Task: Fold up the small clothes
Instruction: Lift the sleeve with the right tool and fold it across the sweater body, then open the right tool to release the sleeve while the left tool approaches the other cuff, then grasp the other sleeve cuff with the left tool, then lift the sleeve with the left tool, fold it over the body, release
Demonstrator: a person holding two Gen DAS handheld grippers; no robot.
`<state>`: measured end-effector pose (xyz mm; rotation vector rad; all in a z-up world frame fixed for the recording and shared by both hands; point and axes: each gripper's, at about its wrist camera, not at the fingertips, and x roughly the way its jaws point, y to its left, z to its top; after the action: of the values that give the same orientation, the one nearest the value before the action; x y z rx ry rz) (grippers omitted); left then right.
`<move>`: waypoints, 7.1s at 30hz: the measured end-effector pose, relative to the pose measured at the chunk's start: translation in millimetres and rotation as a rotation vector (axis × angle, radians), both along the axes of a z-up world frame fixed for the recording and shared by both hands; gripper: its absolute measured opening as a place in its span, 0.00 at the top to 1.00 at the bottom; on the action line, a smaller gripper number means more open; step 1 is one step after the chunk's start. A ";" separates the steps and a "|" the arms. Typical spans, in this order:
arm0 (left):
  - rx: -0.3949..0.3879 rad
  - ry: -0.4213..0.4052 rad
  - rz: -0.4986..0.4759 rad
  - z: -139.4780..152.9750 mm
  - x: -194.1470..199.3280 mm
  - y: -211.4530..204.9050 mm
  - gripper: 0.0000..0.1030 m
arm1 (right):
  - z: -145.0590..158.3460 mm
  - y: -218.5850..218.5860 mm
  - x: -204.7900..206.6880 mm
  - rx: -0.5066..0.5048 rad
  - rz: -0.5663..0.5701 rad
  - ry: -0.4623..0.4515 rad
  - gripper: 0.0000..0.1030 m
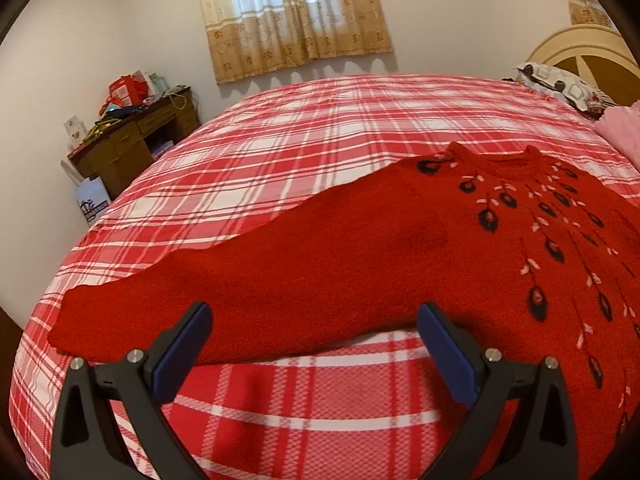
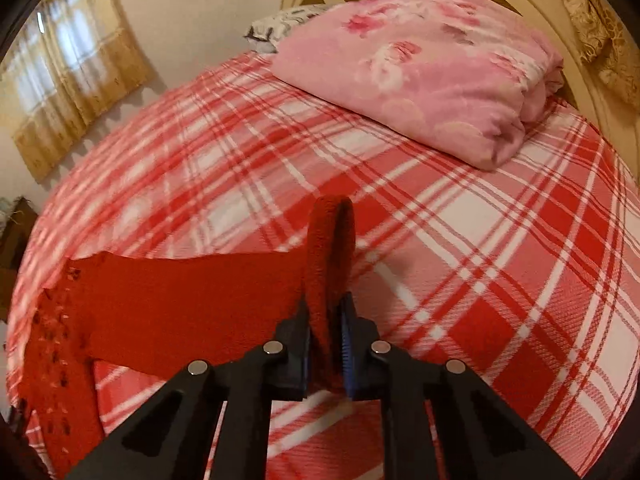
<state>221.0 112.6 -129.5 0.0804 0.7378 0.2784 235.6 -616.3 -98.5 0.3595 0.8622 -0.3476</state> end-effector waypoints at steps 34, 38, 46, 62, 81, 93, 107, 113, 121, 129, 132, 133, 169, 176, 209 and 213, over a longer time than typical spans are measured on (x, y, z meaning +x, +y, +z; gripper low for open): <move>-0.040 -0.013 0.112 -3.7 -23.2 76.1 0.00 | 143.4 222.9 74.1 -0.033 0.471 -0.241 0.91; -0.053 0.001 0.121 -10.4 -25.6 82.7 0.00 | 153.5 255.3 79.6 -0.043 0.532 -0.254 0.91; -0.075 0.013 0.127 -15.4 -37.8 94.2 0.00 | 163.1 316.5 92.4 -0.050 0.648 -0.265 0.91; -0.084 0.032 0.135 -25.3 -41.7 97.3 0.00 | 124.4 457.8 122.5 -0.016 0.882 -0.220 0.91; -0.091 0.035 0.139 -34.1 -45.0 95.0 0.00 | -45.5 554.5 99.4 0.161 1.161 0.059 0.34; -0.025 0.039 0.156 -33.6 -44.0 83.8 0.00 | -70.9 544.7 122.8 0.115 0.999 0.091 0.32; -0.142 0.049 0.138 -38.0 -42.4 98.4 0.00 | -29.0 403.7 110.6 -0.082 0.663 0.003 0.32; -0.166 0.047 0.133 -38.3 -42.0 98.4 0.00 | -66.5 420.0 110.7 -0.192 0.675 0.096 0.31; -0.192 -0.022 0.218 -19.3 -66.5 123.8 0.00 | -70.9 473.9 112.2 -0.090 0.833 0.113 0.30; -0.122 -0.057 0.347 -1.5 -95.0 176.2 0.00 | -57.5 504.5 100.9 -0.081 0.890 0.004 0.30; -0.088 -0.050 0.389 2.6 -98.6 193.9 0.00 | -55.7 512.5 104.8 -0.011 0.896 -0.027 0.30; -0.085 -0.049 0.407 2.8 -100.8 201.6 0.00 | -60.4 522.5 107.5 -0.009 0.919 -0.013 0.30; -0.319 -0.078 0.443 -6.0 -69.7 263.5 0.89 | -84.9 575.4 75.4 -0.216 1.023 -0.043 0.19; -0.319 -0.127 0.391 17.3 -69.8 251.9 0.89 | -85.4 576.6 76.7 -0.215 1.021 -0.036 0.17; -0.390 -0.248 0.081 129.3 -34.5 128.5 0.89 | 19.5 451.3 -50.8 -0.093 0.890 -0.154 0.16; -0.394 -0.272 0.057 142.9 -25.3 113.9 0.89 | 19.3 430.9 -61.1 -0.103 0.842 -0.177 0.16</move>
<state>195.7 226.5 13.4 -0.3468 0.5137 0.1887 174.5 -185.4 -79.2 -0.0862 0.7461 0.4153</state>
